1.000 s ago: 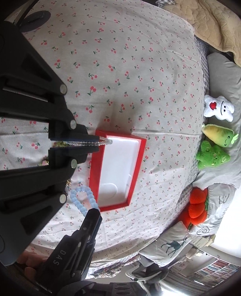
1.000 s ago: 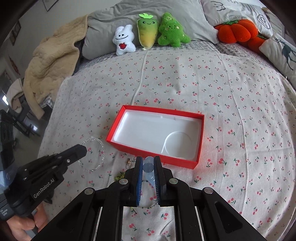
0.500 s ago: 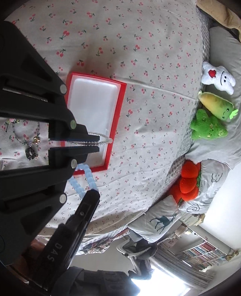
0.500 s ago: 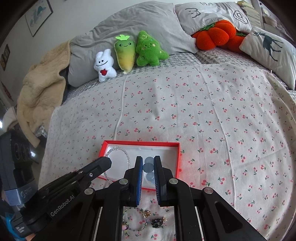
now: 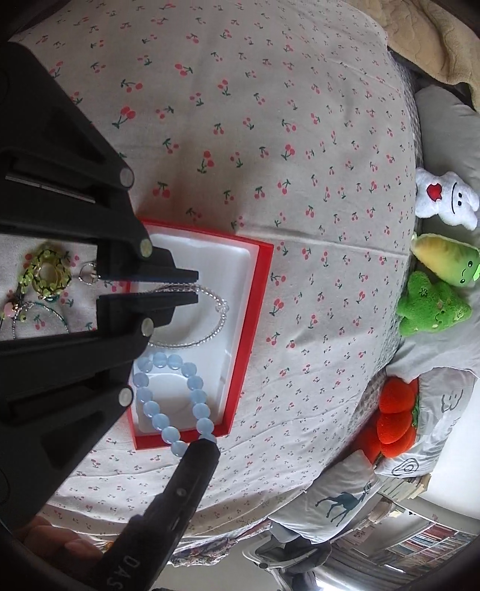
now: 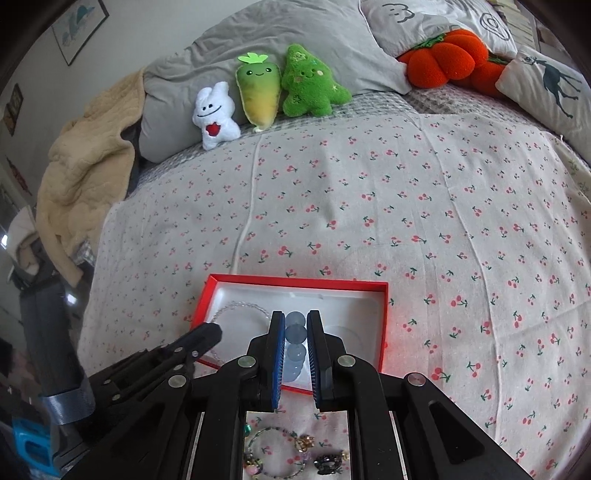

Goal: Organize jewelry
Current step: 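Carry both bracelets into the red box and open both tools, then grasp the yellow-green beaded bracelet with the left tool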

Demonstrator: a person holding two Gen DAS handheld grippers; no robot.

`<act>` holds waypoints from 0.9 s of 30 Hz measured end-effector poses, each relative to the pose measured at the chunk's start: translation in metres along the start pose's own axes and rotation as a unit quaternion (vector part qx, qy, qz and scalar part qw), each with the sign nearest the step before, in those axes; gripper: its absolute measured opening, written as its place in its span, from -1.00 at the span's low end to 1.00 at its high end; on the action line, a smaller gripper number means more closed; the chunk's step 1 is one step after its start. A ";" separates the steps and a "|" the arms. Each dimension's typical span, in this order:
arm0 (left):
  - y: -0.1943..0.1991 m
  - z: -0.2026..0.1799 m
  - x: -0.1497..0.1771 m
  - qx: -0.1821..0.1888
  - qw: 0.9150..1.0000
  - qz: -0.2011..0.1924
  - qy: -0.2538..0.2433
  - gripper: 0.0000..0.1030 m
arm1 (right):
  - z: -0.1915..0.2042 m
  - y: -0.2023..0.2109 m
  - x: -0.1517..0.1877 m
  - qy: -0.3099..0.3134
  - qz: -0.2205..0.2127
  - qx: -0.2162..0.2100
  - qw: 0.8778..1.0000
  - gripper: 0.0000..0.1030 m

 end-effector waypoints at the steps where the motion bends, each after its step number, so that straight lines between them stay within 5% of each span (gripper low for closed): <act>1: 0.000 0.000 0.000 -0.006 1.000 0.000 -0.006 -0.90 | -0.006 -0.004 0.001 0.000 0.004 0.011 1.000 -0.77; 11: 0.006 -0.010 -0.003 -0.029 0.999 0.001 -0.041 -0.88 | -0.026 -0.011 0.003 0.008 0.014 0.038 0.999 -0.70; 18: 0.028 -0.016 0.006 -0.041 0.997 0.012 -0.062 -0.07 | -0.023 0.010 0.014 0.034 0.027 0.051 0.998 -0.59; 21: 0.035 -0.013 0.016 -0.044 0.997 0.028 -0.058 0.16 | -0.025 0.020 0.022 0.044 0.029 0.058 0.997 -0.20; 22: 0.036 -0.012 0.021 -0.042 0.997 0.037 -0.056 0.21 | -0.026 0.023 0.025 0.046 0.025 0.061 0.997 0.18; 27: 0.040 -0.008 0.047 -0.033 0.995 0.076 -0.049 0.27 | -0.033 0.035 0.042 0.066 0.030 0.082 0.994 0.26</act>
Point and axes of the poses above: each gripper's, at about its wrist camera, not at the fingertips, and y roughly against the way its jaws point, z to its left, x to its underside, the point moved 9 cm from there along -y, roughly the way its jaws point, and after that the axes turned 9 degrees about -y, right-handed, at the moved point
